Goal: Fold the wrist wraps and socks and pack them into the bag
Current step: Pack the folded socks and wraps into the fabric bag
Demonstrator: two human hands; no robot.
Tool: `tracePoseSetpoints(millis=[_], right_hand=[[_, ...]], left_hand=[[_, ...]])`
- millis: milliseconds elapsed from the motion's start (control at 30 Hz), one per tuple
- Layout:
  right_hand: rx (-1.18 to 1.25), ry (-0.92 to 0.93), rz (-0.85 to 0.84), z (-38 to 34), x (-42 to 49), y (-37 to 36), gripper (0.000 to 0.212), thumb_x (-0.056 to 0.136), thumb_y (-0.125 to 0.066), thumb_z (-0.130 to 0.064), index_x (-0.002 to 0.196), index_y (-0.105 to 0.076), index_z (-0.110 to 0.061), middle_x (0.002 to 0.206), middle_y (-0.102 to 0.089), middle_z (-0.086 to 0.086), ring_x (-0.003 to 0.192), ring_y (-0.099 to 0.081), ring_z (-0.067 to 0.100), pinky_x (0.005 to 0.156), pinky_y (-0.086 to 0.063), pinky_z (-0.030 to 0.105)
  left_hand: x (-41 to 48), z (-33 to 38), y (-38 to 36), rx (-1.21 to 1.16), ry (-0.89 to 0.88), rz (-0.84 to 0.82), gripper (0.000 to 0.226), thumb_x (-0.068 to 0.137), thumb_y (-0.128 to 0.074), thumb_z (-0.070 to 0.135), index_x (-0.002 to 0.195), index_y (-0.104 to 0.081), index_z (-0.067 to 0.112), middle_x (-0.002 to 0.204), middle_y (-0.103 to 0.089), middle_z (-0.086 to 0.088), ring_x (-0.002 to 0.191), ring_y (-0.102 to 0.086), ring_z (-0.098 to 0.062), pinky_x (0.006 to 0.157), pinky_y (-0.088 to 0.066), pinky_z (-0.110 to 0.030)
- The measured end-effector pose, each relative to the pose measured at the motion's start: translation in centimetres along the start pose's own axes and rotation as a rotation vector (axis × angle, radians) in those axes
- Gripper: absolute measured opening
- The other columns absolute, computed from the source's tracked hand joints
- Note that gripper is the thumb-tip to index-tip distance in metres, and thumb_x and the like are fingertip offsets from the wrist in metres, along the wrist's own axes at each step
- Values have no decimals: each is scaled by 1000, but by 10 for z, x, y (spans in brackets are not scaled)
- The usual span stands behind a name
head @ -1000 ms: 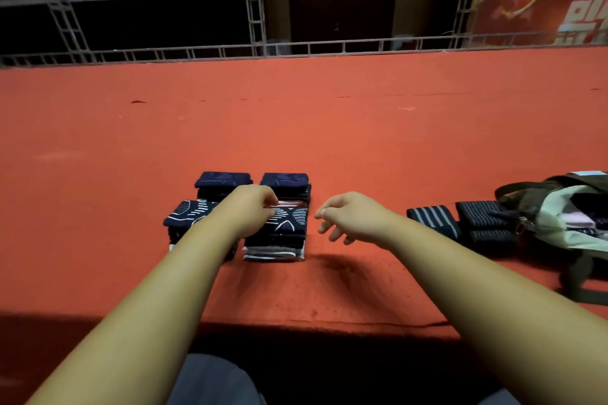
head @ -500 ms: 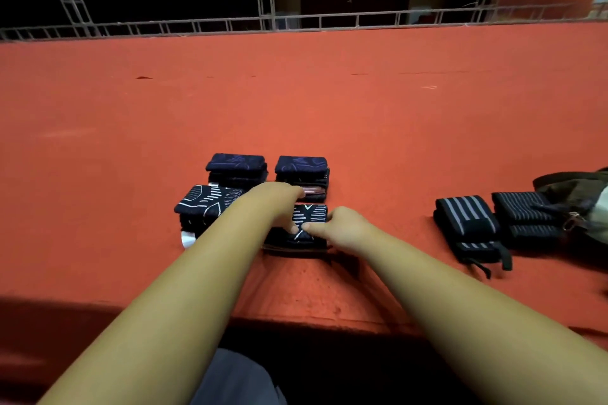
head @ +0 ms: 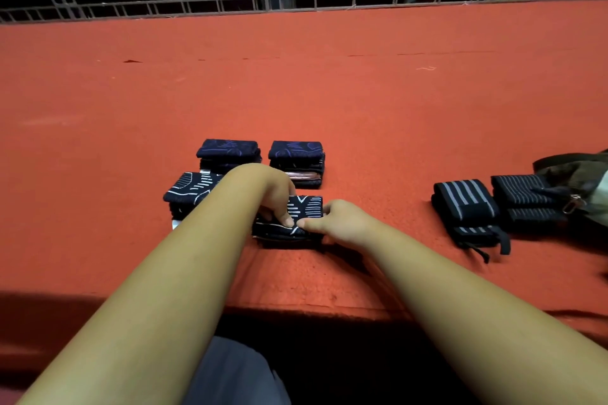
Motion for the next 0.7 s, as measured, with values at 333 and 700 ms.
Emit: tracePoseSetpoints(millis=[333, 700], right_hand=[[278, 59, -27, -1, -21, -11, 50, 76, -91, -32, 117, -64, -25, 104, -75, 0, 86, -69, 14, 72, -55, 34], [695, 111, 174, -14, -55, 32, 59, 70, -86, -52, 121, -73, -24, 120, -79, 5, 113, -73, 30, 89, -56, 41]], left_hand=[[-29, 2, -9, -87, -88, 142, 58, 74, -97, 27, 119, -60, 32, 115, -67, 2, 93, -78, -25, 85, -66, -45], [-84, 32, 34, -438, -305, 379, 44, 77, -94, 34, 109, -63, 32, 98, -75, 9, 81, -70, -10, 57, -51, -26]])
Point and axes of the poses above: each hand's wrist, its own x-axis towards the middle knuckle, its own y-axis out of the back of the hand, z = x × y, the point moved 10 cm from there along x, towards the middle knuckle
